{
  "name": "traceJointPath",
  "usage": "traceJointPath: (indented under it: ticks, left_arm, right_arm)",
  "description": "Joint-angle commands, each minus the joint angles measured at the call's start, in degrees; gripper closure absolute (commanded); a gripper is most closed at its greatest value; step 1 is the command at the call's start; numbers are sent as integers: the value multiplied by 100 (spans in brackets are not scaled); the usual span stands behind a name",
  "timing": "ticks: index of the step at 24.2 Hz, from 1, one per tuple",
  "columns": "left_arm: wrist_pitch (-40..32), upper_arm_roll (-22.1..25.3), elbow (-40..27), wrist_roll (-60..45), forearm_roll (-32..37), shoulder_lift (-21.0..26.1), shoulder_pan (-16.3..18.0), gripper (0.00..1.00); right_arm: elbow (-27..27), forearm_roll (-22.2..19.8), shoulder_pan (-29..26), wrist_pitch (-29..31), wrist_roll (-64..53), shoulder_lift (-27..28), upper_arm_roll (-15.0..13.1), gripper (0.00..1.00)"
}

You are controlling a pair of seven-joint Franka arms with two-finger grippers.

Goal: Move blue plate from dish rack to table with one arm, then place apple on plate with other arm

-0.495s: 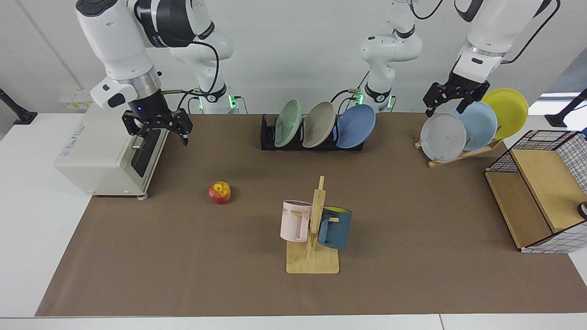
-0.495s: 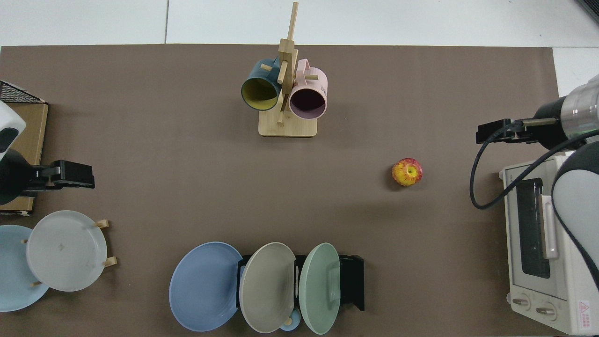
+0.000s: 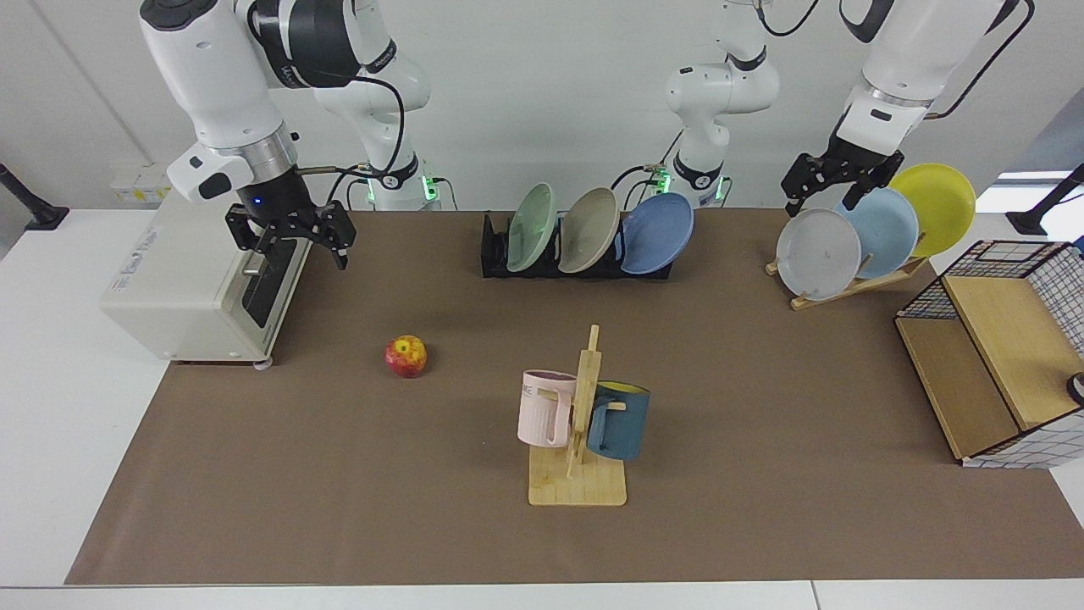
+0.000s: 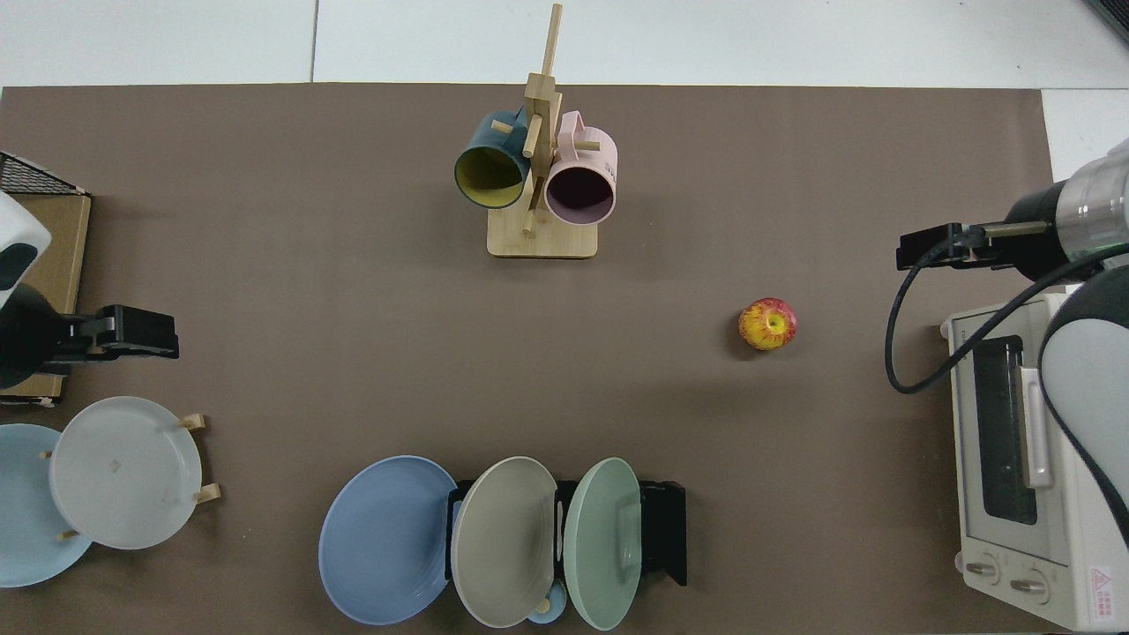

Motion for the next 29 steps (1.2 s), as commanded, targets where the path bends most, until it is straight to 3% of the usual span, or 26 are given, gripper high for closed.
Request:
traceJointPath:
  ticks: [1, 7, 18, 26, 29]
  left_arm:
    - [-84, 5, -100, 57, -51, -99, 50, 0]
    - [-111, 5, -170, 57, -51, -152, 50, 0]
    - [-84, 5, -240, 92, -42, -213, 50, 0]
    - [-75, -66, -583, 31, 186, -441, -37, 0]
    - [-5, -337, -899, 4, 511, -661, -46, 1]
  right_arm:
    - [-42, 34, -19, 79, 233, 33, 37, 0]
    - [-33, 43, 121, 211, 479, 199, 72, 0]
    - [-42, 8, 526, 949, 963, 999, 72, 0]
    - [-797, -54, 596, 1845, 972, 1184, 72, 0]
    - [-1034, -62, 597, 2047, 989, 1246, 72, 0]
